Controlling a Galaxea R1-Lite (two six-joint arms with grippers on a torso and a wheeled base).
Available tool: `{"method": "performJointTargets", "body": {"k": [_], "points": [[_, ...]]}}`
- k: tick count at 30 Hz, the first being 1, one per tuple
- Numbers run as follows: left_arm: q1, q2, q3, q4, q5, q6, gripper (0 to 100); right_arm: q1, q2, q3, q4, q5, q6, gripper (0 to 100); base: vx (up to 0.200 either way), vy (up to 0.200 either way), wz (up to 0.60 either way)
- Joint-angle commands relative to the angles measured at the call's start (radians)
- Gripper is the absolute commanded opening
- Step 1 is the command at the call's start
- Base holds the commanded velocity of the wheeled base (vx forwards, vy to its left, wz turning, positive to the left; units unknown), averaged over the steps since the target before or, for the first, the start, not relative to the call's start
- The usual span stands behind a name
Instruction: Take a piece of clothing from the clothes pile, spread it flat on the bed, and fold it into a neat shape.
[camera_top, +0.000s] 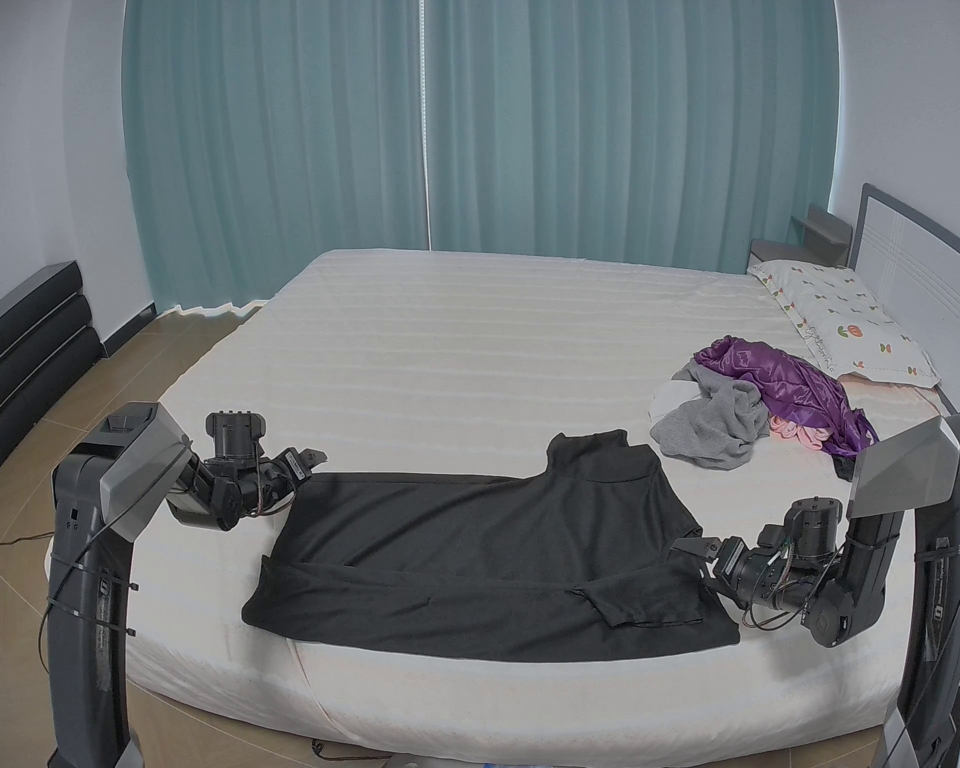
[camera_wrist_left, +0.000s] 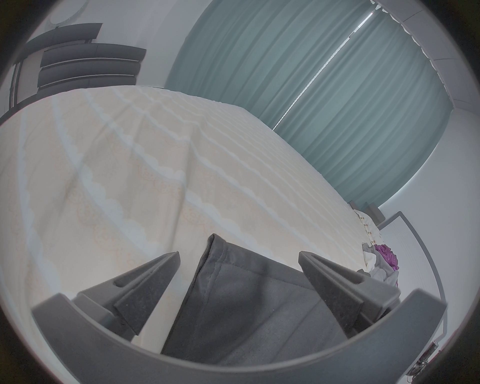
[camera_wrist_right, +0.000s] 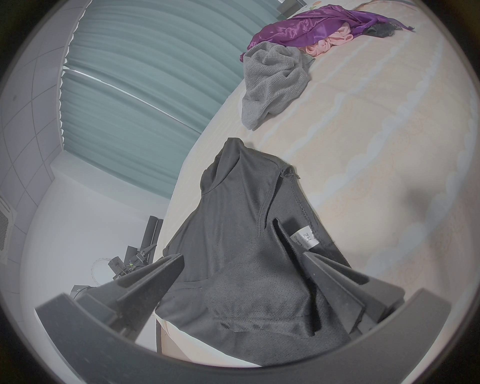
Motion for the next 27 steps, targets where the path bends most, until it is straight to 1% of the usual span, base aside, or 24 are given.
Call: {"method": "performJointTargets", "body": {"k": [1, 2, 3, 6, 11, 12, 17, 24, 25, 27], "points": [[-0.007, 0.046, -0.051, 0.003, 0.000, -0.006, 100, 0.000, 0.002, 0.000, 0.000, 0.000, -0.005, 100, 0.000, 0.000, 0.00], [-0.007, 0.046, -0.051, 0.003, 0.000, -0.006, 100, 0.000, 0.002, 0.000, 0.000, 0.000, -0.005, 100, 0.000, 0.000, 0.00], [-0.008, 0.066, -0.086, 0.009, 0.003, -0.015, 100, 0.000, 0.002, 0.000, 0.000, 0.000, -0.005, 100, 0.000, 0.000, 0.00], [-0.008, 0.091, -0.123, 0.012, 0.007, -0.025, 100, 0.002, 0.002, 0.000, 0.000, 0.000, -0.005, 100, 0.000, 0.000, 0.00], [-0.008, 0.100, -0.140, 0.028, 0.009, -0.025, 100, 0.002, 0.004, 0.000, 0.000, 0.000, -0.006, 100, 0.000, 0.000, 0.00], [-0.008, 0.102, -0.141, 0.028, 0.010, -0.025, 0, 0.000, 0.004, 0.002, 0.000, 0.000, -0.006, 100, 0.000, 0.000, 0.00], [-0.008, 0.106, -0.148, 0.022, 0.020, -0.025, 0, 0.002, 0.004, 0.002, 0.000, 0.000, -0.006, 100, 0.000, 0.000, 0.00], [-0.002, 0.125, -0.195, 0.016, 0.115, -0.032, 0, 0.000, 0.004, 0.003, 0.000, 0.000, -0.014, 100, 0.000, 0.000, 0.00], [-0.002, 0.125, -0.197, 0.016, 0.116, -0.033, 0, 0.000, 0.004, 0.003, 0.000, 0.000, -0.016, 100, 0.000, 0.000, 0.00], [-0.001, 0.134, -0.220, 0.016, 0.141, -0.053, 0, 0.000, 0.005, 0.006, 0.000, 0.000, -0.019, 100, 0.000, 0.000, 0.00]]}}
